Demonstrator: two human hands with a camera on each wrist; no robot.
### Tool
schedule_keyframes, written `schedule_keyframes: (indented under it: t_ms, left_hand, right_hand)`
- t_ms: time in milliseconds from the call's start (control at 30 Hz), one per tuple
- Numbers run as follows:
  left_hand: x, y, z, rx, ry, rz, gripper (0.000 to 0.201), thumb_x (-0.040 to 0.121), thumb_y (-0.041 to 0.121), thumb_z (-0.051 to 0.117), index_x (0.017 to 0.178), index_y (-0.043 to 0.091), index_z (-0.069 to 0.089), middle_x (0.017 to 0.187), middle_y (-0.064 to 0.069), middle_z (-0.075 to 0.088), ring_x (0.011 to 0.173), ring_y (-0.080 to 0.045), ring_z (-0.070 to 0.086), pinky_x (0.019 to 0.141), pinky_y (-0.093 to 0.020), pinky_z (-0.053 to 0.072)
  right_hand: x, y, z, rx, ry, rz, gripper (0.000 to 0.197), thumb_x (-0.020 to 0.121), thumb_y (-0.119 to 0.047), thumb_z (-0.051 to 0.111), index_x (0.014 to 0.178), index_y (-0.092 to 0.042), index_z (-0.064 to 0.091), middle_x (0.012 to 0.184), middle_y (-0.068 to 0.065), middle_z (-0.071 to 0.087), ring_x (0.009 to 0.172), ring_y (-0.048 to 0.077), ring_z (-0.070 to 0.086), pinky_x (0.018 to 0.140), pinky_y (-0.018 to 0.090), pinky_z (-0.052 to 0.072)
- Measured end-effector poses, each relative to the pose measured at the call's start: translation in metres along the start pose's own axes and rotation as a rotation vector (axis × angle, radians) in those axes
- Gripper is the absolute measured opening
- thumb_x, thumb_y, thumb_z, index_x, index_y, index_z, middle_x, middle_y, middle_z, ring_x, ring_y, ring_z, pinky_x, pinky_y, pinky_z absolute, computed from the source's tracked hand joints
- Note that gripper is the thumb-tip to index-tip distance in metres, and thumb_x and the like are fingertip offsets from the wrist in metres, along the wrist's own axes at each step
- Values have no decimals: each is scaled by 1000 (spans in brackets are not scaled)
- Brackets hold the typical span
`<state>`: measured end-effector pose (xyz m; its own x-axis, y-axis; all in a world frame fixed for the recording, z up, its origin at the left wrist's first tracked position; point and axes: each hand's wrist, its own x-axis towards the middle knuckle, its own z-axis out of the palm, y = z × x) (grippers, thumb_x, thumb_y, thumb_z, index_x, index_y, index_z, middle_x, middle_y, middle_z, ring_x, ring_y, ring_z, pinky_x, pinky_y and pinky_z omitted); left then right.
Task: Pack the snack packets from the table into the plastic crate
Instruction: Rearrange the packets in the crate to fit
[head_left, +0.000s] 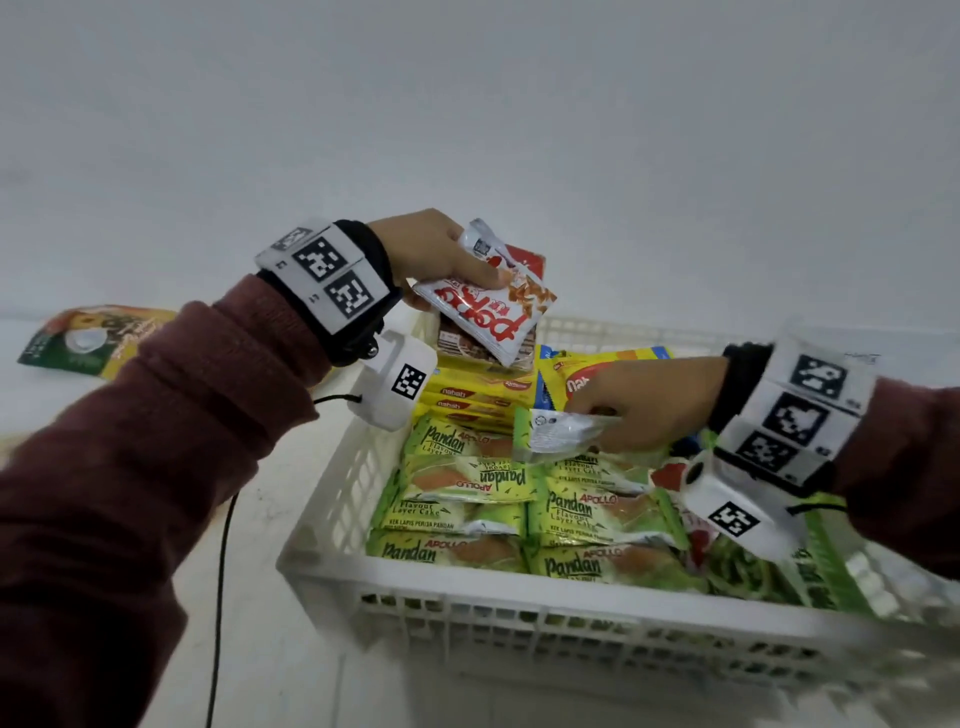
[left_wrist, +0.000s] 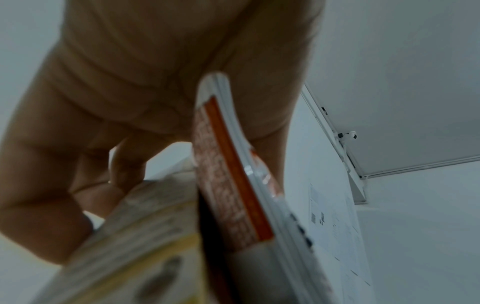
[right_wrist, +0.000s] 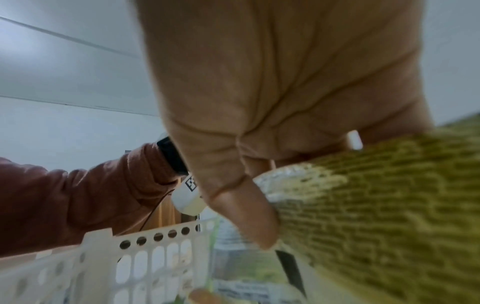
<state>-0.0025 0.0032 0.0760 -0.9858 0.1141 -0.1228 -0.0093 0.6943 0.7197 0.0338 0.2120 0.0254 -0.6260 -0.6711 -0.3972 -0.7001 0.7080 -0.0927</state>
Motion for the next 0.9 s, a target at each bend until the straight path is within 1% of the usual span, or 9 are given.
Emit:
schedule_keyframes:
  t_ms: [100,200,267,333,400,467,567,700,900]
  left_hand:
    - [0,4,5,9,-5,-4,20,78,35,71,74,18,61,61,6,68,58,-11,61,61,-23,49]
    - [0,8,10,11,-14,-1,19,79,34,70,77,18,62,72,2,67,62,-13,61,67,-25,50]
    - [2,10,14,15,-21,3,18,79,34,70,79,17,62,73,1,68,63,-14,62,69,-27,51]
    - [3,14,17,21,-27,13,18,79,33,70,79,16,63,72,0,68,64,-15,62,71,-28,51]
    - [3,19,19,11,-24,37,18,79,32,70,78,15,64,65,4,69,61,-14,63,72,-29,52]
    - [4,27,23,-2,-27,73,16,79,31,70,76,16,63,60,5,69,59,-13,63,73,-28,52]
    - [3,45,34,-37,-68,133,19,79,32,68,80,14,63,83,-5,71,71,-20,64,81,-33,52]
    - [5,70,60,-119,-141,164,21,81,35,67,84,14,64,88,-7,68,73,-20,61,76,-32,53]
    - [9,82,98,-223,-320,190,37,73,35,67,98,8,64,100,-13,68,85,-25,61,81,-33,51]
  right_hand:
    - [-1,4,22,-116,-34,5,13,88,-7,48,88,-7,61,77,2,53,69,17,48,60,25,35]
    - [-4,-1,33,-50,-252,-88,9,86,-17,61,95,-16,65,79,0,57,69,3,51,67,19,41]
    - [-12,0,26,32,-274,-67,32,87,-26,63,117,-15,61,91,-6,61,81,2,55,75,16,40]
    - [-22,9,10,82,-178,16,41,90,-27,58,129,-16,54,88,-23,58,72,-12,55,69,2,35]
    - [-35,24,-11,98,-39,63,32,92,-22,55,122,-15,60,91,-20,64,67,-13,54,62,-1,36]
    - [-50,41,-26,162,114,175,28,93,-19,51,118,-11,63,97,-2,68,77,4,59,70,9,43]
    - [-64,59,-35,515,340,346,34,96,-30,43,124,-11,51,104,14,64,78,20,60,68,25,50]
    - [-74,71,-28,817,429,377,46,95,-41,38,139,-32,30,113,13,56,81,19,61,73,30,53]
    - [-90,89,-12,1209,487,302,21,96,-36,41,110,-27,54,99,7,58,82,21,60,68,34,57]
